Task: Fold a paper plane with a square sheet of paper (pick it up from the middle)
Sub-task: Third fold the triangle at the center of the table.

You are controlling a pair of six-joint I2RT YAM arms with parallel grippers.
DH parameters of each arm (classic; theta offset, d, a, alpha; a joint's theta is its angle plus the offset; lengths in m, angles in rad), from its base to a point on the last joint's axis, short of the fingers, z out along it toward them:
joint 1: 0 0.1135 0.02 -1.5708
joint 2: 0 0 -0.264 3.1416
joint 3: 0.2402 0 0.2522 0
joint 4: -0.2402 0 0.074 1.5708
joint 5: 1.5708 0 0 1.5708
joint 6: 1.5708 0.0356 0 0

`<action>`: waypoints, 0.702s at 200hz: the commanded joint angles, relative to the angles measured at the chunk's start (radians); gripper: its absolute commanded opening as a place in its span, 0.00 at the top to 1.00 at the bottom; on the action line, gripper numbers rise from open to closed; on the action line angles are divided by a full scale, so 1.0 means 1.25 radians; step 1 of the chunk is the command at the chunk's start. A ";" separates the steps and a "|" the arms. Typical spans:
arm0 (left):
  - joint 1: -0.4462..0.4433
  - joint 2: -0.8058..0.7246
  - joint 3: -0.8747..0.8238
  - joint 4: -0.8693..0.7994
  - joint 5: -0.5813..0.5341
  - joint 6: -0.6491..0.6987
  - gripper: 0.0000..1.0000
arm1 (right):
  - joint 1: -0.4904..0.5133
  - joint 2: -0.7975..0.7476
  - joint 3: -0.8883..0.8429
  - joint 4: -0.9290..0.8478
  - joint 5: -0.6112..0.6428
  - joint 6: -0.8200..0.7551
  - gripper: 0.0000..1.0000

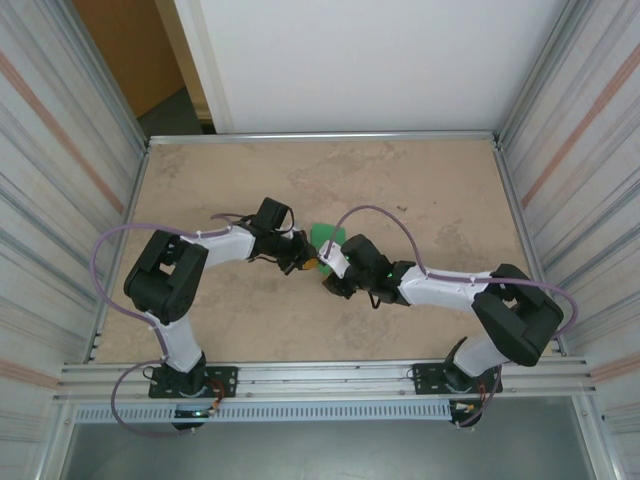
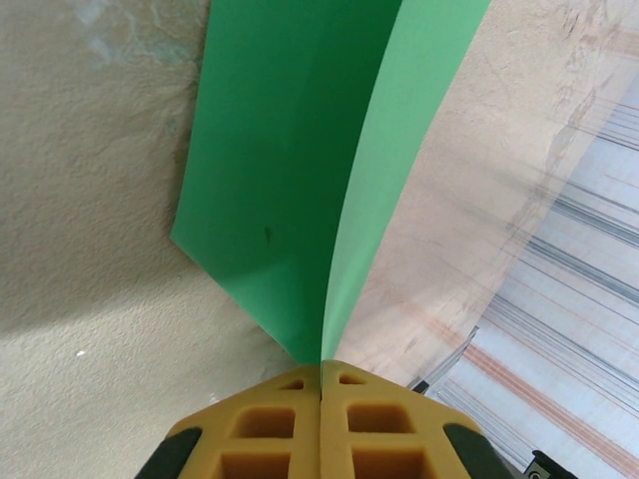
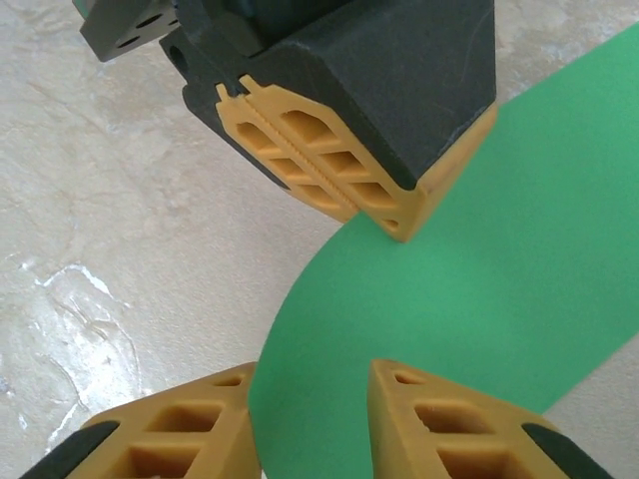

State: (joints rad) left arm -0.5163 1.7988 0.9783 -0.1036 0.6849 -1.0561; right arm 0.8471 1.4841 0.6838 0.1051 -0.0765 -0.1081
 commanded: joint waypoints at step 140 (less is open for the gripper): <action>0.057 -0.068 0.082 -0.069 -0.037 0.134 0.69 | -0.102 0.096 0.085 -0.083 -0.424 0.142 1.00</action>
State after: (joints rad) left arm -0.4252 1.6573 1.0298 -0.1825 0.6281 -0.9379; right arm 0.7212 1.5784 0.7601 0.0406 -0.5102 0.0219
